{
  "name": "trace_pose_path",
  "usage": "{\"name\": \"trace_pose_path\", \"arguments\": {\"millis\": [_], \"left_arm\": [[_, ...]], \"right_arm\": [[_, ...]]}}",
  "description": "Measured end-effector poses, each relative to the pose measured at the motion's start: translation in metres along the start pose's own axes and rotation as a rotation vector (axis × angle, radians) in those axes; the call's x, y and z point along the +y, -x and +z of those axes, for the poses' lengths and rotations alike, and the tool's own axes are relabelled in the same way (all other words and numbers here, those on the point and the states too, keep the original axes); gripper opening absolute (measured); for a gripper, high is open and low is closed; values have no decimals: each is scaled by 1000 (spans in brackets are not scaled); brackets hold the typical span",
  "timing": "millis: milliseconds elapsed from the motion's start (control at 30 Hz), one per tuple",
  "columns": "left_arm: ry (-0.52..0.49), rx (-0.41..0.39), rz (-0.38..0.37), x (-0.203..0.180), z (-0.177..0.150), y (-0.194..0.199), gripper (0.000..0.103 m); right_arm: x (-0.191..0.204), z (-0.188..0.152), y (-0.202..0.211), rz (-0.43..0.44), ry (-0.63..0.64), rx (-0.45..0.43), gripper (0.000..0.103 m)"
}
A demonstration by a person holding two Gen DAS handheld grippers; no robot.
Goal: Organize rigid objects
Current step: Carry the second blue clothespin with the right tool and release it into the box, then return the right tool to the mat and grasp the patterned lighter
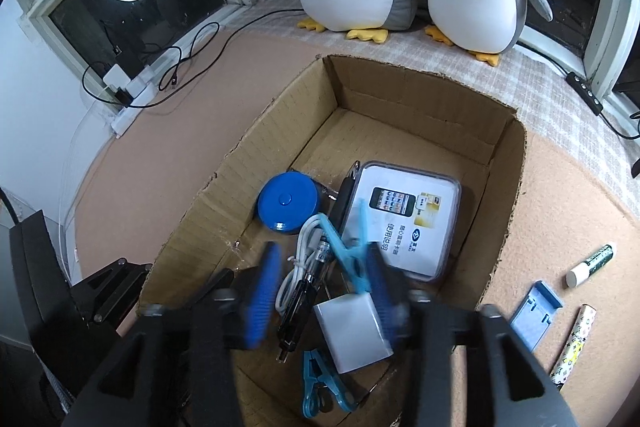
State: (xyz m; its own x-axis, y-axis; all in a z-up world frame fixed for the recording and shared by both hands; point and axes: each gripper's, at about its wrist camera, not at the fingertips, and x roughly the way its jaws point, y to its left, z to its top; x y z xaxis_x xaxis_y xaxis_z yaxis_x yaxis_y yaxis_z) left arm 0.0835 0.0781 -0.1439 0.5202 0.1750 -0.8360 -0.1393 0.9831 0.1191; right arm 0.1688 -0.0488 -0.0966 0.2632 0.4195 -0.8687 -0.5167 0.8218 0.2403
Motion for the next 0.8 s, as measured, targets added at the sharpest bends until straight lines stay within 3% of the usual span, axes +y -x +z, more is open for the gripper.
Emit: {"name": "trace_pose_path", "arguments": {"millis": [333,800], "left_arm": [[-1,0,1,0,0,0,34],[-1,1,2,-1,0,0,34]], "right_arm": [[-20,-6,26,-19,-66,-47,46],[-88,-50,90,-190,-194,-116,46]]}}
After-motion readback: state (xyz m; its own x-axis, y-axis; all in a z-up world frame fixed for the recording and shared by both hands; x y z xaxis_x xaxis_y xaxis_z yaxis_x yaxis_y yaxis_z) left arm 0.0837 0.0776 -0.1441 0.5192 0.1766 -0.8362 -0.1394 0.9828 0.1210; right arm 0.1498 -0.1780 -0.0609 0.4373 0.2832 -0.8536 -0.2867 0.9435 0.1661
